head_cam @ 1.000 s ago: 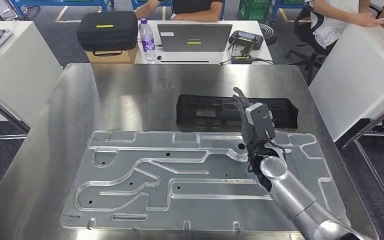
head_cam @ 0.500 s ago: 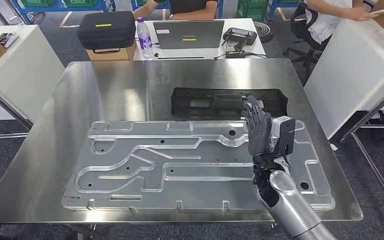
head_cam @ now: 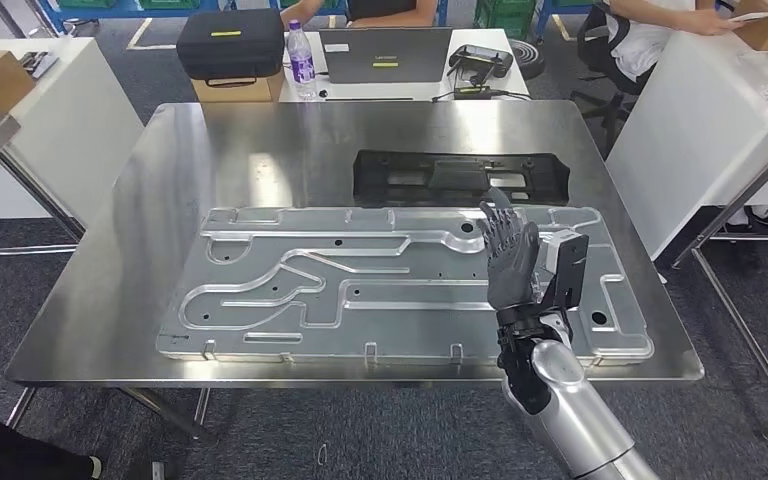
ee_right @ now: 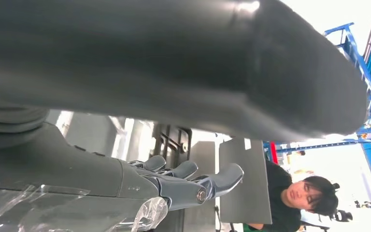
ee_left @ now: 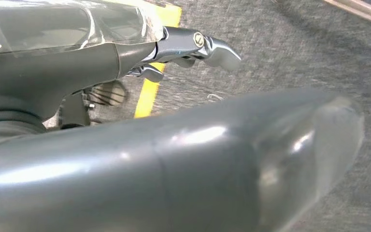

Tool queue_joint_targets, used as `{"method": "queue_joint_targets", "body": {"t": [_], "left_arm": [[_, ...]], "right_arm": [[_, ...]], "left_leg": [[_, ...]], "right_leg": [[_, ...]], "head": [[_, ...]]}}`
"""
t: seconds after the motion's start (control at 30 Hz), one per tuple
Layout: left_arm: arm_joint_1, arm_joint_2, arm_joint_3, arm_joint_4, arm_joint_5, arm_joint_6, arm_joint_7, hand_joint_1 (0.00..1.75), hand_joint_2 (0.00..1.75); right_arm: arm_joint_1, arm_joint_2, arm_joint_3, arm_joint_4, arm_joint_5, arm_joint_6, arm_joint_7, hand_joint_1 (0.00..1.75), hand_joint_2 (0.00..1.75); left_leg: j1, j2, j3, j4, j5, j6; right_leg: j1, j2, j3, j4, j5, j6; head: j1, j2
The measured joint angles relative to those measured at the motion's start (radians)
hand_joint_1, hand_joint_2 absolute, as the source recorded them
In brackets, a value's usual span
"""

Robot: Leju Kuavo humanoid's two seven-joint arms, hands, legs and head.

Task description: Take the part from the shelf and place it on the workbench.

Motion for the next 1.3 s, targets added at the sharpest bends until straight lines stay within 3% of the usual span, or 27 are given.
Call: {"method": "queue_joint_targets", "body": {"t": [0.1,0.13,0.17,0.2,0.27,0.33,0.37,0.4,0.47,0.5,0.57,0.63,0.67,0.7,0.73,0.8,0.87,0.9,0.97,1.03,1.07,1.13,1.17,1.2,1.23,1.3], "left_arm": [[0.001,-0.001,0.0,0.0,0.0,-0.001,0.0,0.0,0.0],[0.002,-0.001,0.0,0.0,-0.001,-0.001,0.0,0.0,0.0],[0.002,-0.002,0.0,0.0,-0.001,-0.001,0.0,0.0,0.0],[0.003,-0.002,0.0,0.0,-0.001,-0.001,0.0,0.0,0.0],[0.004,-0.003,0.0,0.0,-0.001,-0.002,0.0,0.0,0.0],[0.004,-0.003,0.0,0.0,-0.001,-0.002,-0.002,0.0,0.0],[0.004,-0.003,0.0,0.0,-0.001,-0.002,-0.004,0.0,0.0],[0.004,-0.004,0.0,0.0,-0.001,0.0,-0.006,0.0,0.0],[0.007,-0.004,0.0,0.0,-0.005,0.003,-0.013,0.0,0.0],[0.01,-0.004,0.0,0.0,-0.008,0.005,-0.017,0.0,0.0],[0.015,-0.006,0.0,0.0,-0.014,0.007,-0.024,0.0,0.0],[0.014,-0.006,-0.001,0.0,-0.016,0.009,-0.027,0.0,0.0],[0.014,-0.006,-0.001,0.0,-0.017,0.01,-0.027,0.0,0.0],[0.015,-0.006,-0.001,0.0,-0.017,0.011,-0.028,0.0,0.0],[0.016,-0.006,-0.001,0.0,-0.017,0.011,-0.029,0.0,0.0],[0.016,-0.006,-0.001,0.0,-0.018,0.011,-0.031,0.0,0.0],[0.008,-0.006,-0.001,0.0,-0.019,0.011,-0.032,0.0,0.0],[0.005,-0.006,-0.001,0.0,-0.02,0.011,-0.032,0.0,0.0],[0.003,-0.006,-0.001,0.0,-0.02,0.011,-0.033,0.0,0.0],[0.007,-0.007,-0.001,0.0,-0.021,0.012,-0.033,0.0,0.0],[0.007,-0.008,-0.001,0.0,-0.022,0.013,-0.032,0.0,0.0],[0.005,-0.008,0.0,0.0,-0.028,0.012,-0.029,0.0,0.0],[0.004,-0.009,0.0,0.0,-0.03,0.012,-0.027,0.0,0.0],[0.005,-0.009,0.0,0.0,-0.033,0.011,-0.026,0.0,0.0],[0.006,-0.01,0.0,0.0,-0.034,0.011,-0.025,0.0,0.0],[0.006,-0.011,0.0,0.0,-0.034,0.011,-0.025,0.0,0.0]], "right_arm": [[0.005,0.0,-0.002,0.0,-0.001,0.003,-0.001,0.0,0.0],[0.009,0.0,-0.002,0.0,0.0,0.004,0.0,0.0,0.0],[0.013,0.0,-0.002,0.0,0.001,0.004,0.001,0.0,0.0],[0.017,0.0,-0.002,0.0,0.003,0.004,0.003,0.0,0.0],[0.02,0.0,-0.002,0.0,0.011,0.004,0.007,0.0,0.0],[0.02,0.0,-0.002,-0.003,0.022,0.003,0.012,0.0,0.0],[0.02,0.0,-0.002,-0.005,0.028,0.004,0.015,0.0,0.0],[0.02,0.0,-0.002,-0.007,0.034,0.004,0.018,0.0,0.0],[0.02,0.0,-0.001,-0.007,0.045,0.005,0.021,0.0,0.0],[0.02,0.001,-0.001,-0.007,0.049,0.006,0.022,0.0,0.0],[0.019,0.004,0.0,-0.006,0.059,0.009,0.026,0.0,0.0],[0.019,0.006,0.002,-0.006,0.069,0.012,0.031,0.0,0.0],[0.019,0.006,0.002,-0.006,0.073,0.015,0.034,0.0,0.0],[0.019,0.006,0.004,-0.006,0.077,0.019,0.036,0.0,0.0],[0.02,0.006,0.005,-0.006,0.081,0.023,0.037,0.0,0.0],[0.018,0.006,0.008,-0.006,0.091,0.03,0.042,0.0,0.0],[0.015,0.006,0.011,-0.006,0.099,0.035,0.049,0.0,0.0],[0.014,0.006,0.013,-0.006,0.101,0.038,0.051,0.0,0.0],[0.011,0.008,0.017,-0.005,0.104,0.045,0.055,0.0,0.0],[0.007,0.011,0.022,-0.004,0.104,0.052,0.059,0.0,0.0],[0.006,0.011,0.023,-0.003,0.104,0.056,0.063,0.0,0.0],[0.008,0.011,0.027,0.005,0.1,0.068,0.074,0.0,0.0],[0.011,0.01,0.029,0.011,0.097,0.075,0.078,0.0,0.0],[0.014,0.01,0.032,0.017,0.095,0.081,0.08,0.0,0.0],[0.016,0.01,0.033,0.021,0.092,0.085,0.081,0.0,0.0],[0.016,0.01,0.035,0.024,0.091,0.088,0.082,0.0,0.0]], "left_leg": [[0.002,0.003,-0.047,-0.001,0.044,0.01],[0.002,0.003,-0.063,0.0,0.057,0.01],[0.002,0.003,-0.079,0.0,0.069,0.009],[0.003,0.003,-0.096,0.001,0.082,0.007],[0.005,0.003,-0.126,0.005,0.105,0.0],[0.004,0.002,-0.15,0.013,0.125,-0.012],[0.003,0.001,-0.156,0.015,0.135,-0.018],[0.003,0.0,-0.161,0.014,0.146,-0.024],[0.008,-0.001,-0.169,0.012,0.161,-0.036],[0.011,-0.002,-0.178,0.023,0.148,-0.042],[0.016,-0.002,-0.211,0.1,0.07,-0.052],[0.017,-0.001,-0.256,0.246,-0.025,-0.059],[0.017,-0.001,-0.27,0.308,-0.048,-0.062],[0.017,-0.001,-0.27,0.347,-0.049,-0.062],[0.016,-0.001,-0.254,0.348,-0.032,-0.061],[0.011,0.018,-0.153,0.23,0.015,-0.05],[-0.001,0.056,-0.042,0.067,0.017,-0.032],[-0.007,0.068,-0.016,0.021,0.009,-0.025],[-0.012,0.055,-0.016,-0.004,0.009,-0.014],[-0.007,0.034,-0.022,-0.014,0.026,-0.004],[-0.003,0.024,-0.026,-0.018,0.036,0.001],[0.0,0.003,-0.038,-0.018,0.05,0.005],[0.0,-0.008,-0.045,-0.017,0.055,0.006],[0.0,-0.02,-0.05,-0.016,0.059,0.005],[0.001,-0.033,-0.055,-0.013,0.062,0.003],[0.004,-0.056,-0.062,-0.004,0.064,-0.001]], "right_leg": [[0.0,0.003,-0.049,0.187,-0.167,0.007],[-0.001,0.003,-0.056,0.254,-0.197,0.01],[-0.001,0.003,-0.053,0.299,-0.205,0.012],[-0.002,0.002,-0.034,0.312,-0.191,0.014],[-0.006,0.002,0.051,0.234,-0.142,0.015],[-0.006,0.004,0.172,0.072,-0.144,0.013],[-0.003,0.005,0.209,0.013,-0.155,0.008],[0.0,0.007,0.228,-0.022,-0.166,0.002],[0.003,0.005,0.214,-0.026,-0.154,-0.018],[0.004,0.002,0.205,-0.025,-0.146,-0.028],[0.002,-0.006,0.183,-0.026,-0.127,-0.046],[0.004,-0.016,0.157,-0.026,-0.106,-0.052],[0.005,-0.022,0.144,-0.025,-0.097,-0.052],[0.006,-0.03,0.131,-0.025,-0.087,-0.052],[0.008,-0.037,0.12,-0.025,-0.079,-0.052],[0.011,-0.055,0.103,-0.024,-0.065,-0.049],[0.015,-0.077,0.096,-0.023,-0.055,-0.043],[0.015,-0.089,0.095,-0.023,-0.051,-0.038],[0.014,-0.112,0.095,-0.025,-0.042,-0.027],[0.01,-0.09,0.085,-0.007,-0.056,-0.015],[0.008,-0.063,0.069,0.032,-0.084,-0.01],[0.007,-0.015,0.015,0.168,-0.165,-0.003],[0.006,-0.007,-0.01,0.237,-0.197,-0.001],[0.005,-0.005,-0.02,0.274,-0.21,0.0],[0.004,-0.004,-0.01,0.272,-0.203,0.001],[-0.002,0.012,0.068,0.147,-0.145,0.003]], "head": [[0.003,0.0],[0.004,0.0],[0.004,0.0],[0.004,0.0],[0.004,0.0],[0.005,0.0],[0.004,0.0],[0.004,0.0],[0.004,0.0],[0.004,0.0],[0.003,0.0],[0.002,0.0],[0.002,0.0],[0.002,0.0],[0.002,0.0],[0.002,0.0],[0.002,0.0],[0.003,0.0],[0.003,0.0],[0.002,0.0],[0.003,0.0],[0.004,0.0],[0.005,0.0],[0.005,0.0],[0.005,0.0],[0.005,0.0]]}}
